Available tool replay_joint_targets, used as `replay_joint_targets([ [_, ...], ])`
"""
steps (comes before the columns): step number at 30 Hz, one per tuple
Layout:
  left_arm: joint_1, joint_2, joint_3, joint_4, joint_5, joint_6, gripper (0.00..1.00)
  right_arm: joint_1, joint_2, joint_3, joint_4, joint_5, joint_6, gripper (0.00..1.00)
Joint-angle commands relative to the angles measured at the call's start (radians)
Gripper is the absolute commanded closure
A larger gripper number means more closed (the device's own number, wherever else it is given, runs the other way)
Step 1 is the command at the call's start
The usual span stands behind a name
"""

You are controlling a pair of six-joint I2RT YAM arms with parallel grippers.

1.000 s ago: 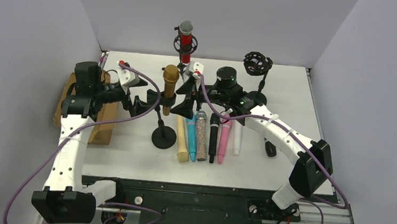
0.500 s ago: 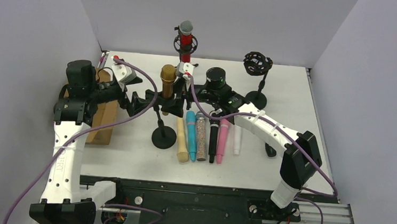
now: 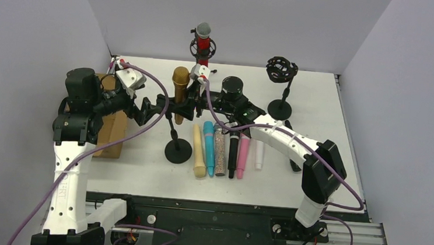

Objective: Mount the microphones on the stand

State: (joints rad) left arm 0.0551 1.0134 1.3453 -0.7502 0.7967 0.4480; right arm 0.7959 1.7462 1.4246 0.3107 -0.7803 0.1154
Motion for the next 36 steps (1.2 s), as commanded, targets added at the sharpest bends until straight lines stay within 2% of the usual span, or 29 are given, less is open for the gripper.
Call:
replay_joint_targets([
  [1, 0.006, -0.003, 0.053, 0.028, -0.083, -0.018, 0.04, 0.031, -0.033, -0.008, 0.144, 0.138, -0.026, 1.0],
  [7, 0.006, 0.004, 0.074, 0.066, -0.145, -0.035, 0.04, 0.061, -0.041, 0.024, 0.206, 0.282, -0.037, 1.0],
  [18, 0.032, 0.03, 0.082, 0.085, -0.269, -0.013, 0.04, -0.001, -0.047, 0.142, 0.296, 0.467, 0.029, 1.0],
  [27, 0.066, 0.1, 0.12, 0.082, -0.371, -0.101, 0.04, -0.124, -0.124, 0.162, 0.22, 0.623, -0.037, 1.0],
  [31, 0.068, 0.113, 0.11, 0.1, -0.452, -0.152, 0.04, -0.209, -0.165, 0.127, 0.211, 0.637, -0.002, 1.0],
  [36, 0.069, 0.135, 0.118, 0.073, -0.442, -0.171, 0.04, -0.286, -0.174, 0.107, 0.227, 0.652, 0.007, 1.0],
])
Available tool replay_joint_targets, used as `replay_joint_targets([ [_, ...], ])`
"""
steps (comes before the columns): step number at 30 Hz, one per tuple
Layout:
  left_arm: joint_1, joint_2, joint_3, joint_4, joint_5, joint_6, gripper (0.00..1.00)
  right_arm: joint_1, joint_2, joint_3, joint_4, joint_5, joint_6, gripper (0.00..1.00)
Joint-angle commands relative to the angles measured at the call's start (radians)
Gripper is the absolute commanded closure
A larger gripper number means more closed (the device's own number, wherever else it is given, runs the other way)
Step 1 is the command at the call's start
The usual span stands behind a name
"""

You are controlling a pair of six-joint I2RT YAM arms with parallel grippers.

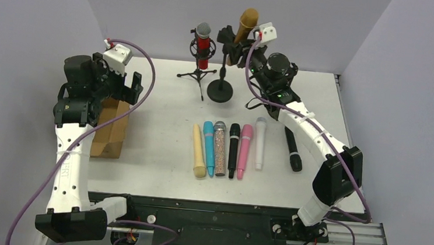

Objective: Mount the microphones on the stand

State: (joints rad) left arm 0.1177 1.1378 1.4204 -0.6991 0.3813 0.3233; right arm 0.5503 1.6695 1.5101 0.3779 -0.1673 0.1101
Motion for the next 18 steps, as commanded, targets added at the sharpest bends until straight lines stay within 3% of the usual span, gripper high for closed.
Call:
replay_joint_targets([
  [1, 0.006, 0.013, 0.043, 0.02, -0.02, -0.048, 0.04, -0.047, -0.09, 0.024, 0.16, 0.044, 0.013, 1.0],
  [18, 0.005, -0.006, -0.094, 0.145, 0.035, -0.064, 0.04, -0.108, 0.149, 0.157, 0.221, 0.193, -0.086, 1.0],
])
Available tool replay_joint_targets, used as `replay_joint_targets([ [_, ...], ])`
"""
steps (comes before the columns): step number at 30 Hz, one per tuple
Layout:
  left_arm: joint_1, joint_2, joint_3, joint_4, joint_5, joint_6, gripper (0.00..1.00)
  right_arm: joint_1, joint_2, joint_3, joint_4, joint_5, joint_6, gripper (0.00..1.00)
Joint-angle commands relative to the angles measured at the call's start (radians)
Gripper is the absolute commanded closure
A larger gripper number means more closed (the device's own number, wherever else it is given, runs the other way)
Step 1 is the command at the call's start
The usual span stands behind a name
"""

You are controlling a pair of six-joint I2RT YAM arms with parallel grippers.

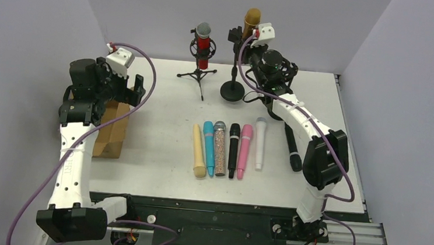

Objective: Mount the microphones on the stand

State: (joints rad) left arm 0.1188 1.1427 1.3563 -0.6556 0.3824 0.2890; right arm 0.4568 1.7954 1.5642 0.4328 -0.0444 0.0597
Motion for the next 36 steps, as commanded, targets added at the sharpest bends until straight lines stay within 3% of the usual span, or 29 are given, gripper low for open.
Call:
replay_joint_targets([
  [1, 0.005, -0.009, -0.034, 0.106, 0.035, -0.03, 0.04, -0.017, 0.043, 0.119, 0.173, 0.073, -0.034, 1.0],
  [17, 0.006, 0.028, -0.086, 0.153, 0.043, -0.026, 0.04, -0.005, 0.24, 0.256, 0.23, 0.182, -0.016, 1.0],
  [26, 0.005, 0.034, -0.102, 0.155, 0.052, -0.09, 0.04, 0.013, 0.241, 0.175, 0.24, 0.22, -0.028, 1.0],
  [27, 0.004, 0.034, -0.099, 0.149, 0.049, -0.093, 0.04, 0.015, 0.237, 0.17, 0.24, 0.225, -0.025, 0.97],
  [29, 0.006, 0.033, -0.095, 0.144, 0.047, -0.096, 0.04, 0.017, 0.227, 0.158, 0.228, 0.232, -0.011, 0.79],
  [31, 0.007, 0.028, -0.093, 0.14, 0.046, -0.095, 0.04, 0.021, 0.211, 0.154, 0.194, 0.248, 0.004, 0.39],
  [33, 0.005, 0.024, -0.088, 0.133, 0.048, -0.089, 0.04, 0.028, 0.189, 0.156, 0.158, 0.264, 0.009, 0.27],
  [36, 0.005, 0.021, -0.075, 0.112, 0.049, -0.08, 0.04, 0.035, 0.148, 0.15, 0.106, 0.285, 0.003, 0.24],
])
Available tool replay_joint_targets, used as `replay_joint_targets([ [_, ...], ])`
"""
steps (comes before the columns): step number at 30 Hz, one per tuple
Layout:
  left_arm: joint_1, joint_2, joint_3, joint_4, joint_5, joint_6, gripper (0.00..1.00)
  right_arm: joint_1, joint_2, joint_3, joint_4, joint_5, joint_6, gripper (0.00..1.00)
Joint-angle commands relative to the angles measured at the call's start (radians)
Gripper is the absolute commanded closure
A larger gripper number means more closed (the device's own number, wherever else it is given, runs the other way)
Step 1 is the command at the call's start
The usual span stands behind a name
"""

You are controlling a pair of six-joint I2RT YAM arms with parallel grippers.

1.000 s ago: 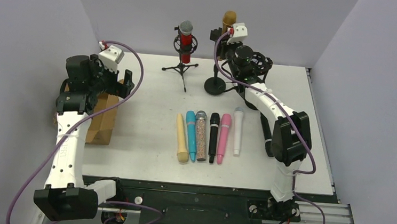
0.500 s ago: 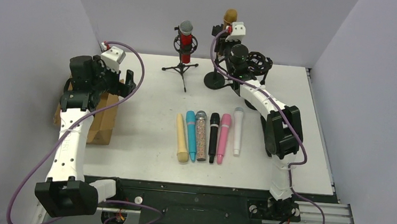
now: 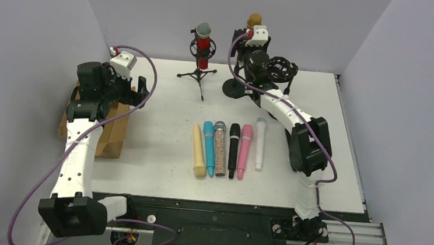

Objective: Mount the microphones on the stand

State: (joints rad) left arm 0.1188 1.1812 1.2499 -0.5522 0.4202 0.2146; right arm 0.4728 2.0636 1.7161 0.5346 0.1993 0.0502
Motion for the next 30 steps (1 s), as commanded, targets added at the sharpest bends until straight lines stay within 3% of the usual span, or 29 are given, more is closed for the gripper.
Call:
replay_joint_targets([
  [1, 0.005, -0.019, 0.033, 0.003, 0.011, -0.002, 0.04, 0.02, -0.147, -0.004, -0.033, 0.045, 0.009, 0.23],
  [6, 0.007, -0.025, 0.049, -0.064, 0.033, 0.022, 0.04, 0.024, -0.29, -0.075, -0.169, 0.083, 0.009, 0.22],
  [16, 0.006, -0.041, 0.04, -0.126, 0.086, 0.061, 0.04, -0.012, -0.642, -0.212, -0.639, 0.27, 0.118, 0.2],
  [22, 0.005, -0.03, 0.035, -0.13, 0.109, 0.045, 0.04, -0.157, -0.695, -0.225, -0.864, 0.204, 0.322, 0.2],
  [30, 0.004, -0.029, 0.027, -0.123, 0.104, 0.041, 0.04, -0.182, -0.685, -0.267, -0.939, 0.176, 0.455, 0.2],
])
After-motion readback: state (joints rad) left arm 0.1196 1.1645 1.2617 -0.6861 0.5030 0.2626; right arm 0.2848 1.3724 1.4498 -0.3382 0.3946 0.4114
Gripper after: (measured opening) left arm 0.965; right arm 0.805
